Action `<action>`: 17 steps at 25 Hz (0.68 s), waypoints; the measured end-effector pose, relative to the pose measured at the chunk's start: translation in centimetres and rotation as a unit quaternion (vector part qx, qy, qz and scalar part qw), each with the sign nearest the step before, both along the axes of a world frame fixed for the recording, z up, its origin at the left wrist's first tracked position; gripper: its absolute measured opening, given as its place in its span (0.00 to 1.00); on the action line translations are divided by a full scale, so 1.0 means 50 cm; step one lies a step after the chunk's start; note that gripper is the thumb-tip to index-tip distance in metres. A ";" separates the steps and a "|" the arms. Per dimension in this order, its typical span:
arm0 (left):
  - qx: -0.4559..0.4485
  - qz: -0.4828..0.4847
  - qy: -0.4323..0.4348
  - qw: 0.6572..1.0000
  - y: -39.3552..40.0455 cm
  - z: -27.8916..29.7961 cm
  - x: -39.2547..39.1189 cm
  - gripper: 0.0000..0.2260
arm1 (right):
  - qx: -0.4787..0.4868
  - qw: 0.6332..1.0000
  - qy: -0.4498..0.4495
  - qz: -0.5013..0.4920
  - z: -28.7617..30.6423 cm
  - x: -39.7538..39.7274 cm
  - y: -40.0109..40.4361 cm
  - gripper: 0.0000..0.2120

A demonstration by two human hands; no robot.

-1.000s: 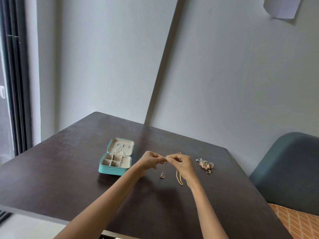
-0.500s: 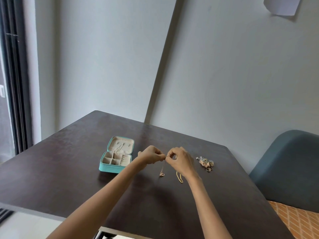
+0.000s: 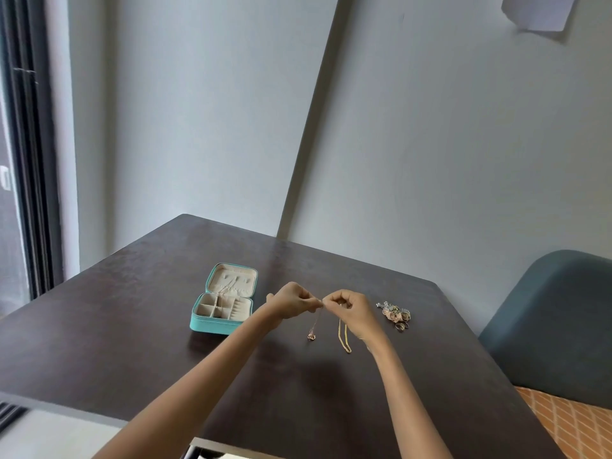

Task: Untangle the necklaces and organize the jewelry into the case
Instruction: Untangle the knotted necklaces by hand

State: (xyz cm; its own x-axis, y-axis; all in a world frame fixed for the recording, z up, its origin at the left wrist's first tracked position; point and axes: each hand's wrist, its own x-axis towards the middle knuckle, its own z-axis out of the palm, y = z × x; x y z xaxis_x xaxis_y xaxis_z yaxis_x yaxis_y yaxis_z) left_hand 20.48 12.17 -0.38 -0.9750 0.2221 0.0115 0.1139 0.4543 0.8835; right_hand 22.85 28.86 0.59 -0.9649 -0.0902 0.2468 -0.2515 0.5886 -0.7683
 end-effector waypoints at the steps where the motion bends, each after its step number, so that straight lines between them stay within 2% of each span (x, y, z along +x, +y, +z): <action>1: 0.011 -0.003 -0.009 1.000 0.000 0.002 0.001 0.12 | 0.045 0.999 0.001 0.001 0.000 -0.002 0.002 0.03; 4: 0.003 -0.021 -0.020 1.000 -0.003 0.007 -0.002 0.12 | 0.132 0.991 0.018 -0.006 -0.004 -0.004 0.005 0.05; 8: -0.002 -0.054 -0.029 0.998 -0.016 0.026 -0.002 0.14 | 0.082 0.997 0.001 0.005 0.000 0.002 -0.006 0.02; 12: -0.026 -0.098 -0.039 0.994 -0.034 0.032 0.011 0.12 | 0.065 0.997 -0.025 0.026 0.004 0.000 -0.014 0.06; 17: -0.002 -0.080 -0.022 0.997 -0.033 0.017 0.005 0.08 | 0.032 0.999 -0.021 0.030 0.004 0.002 -0.019 0.07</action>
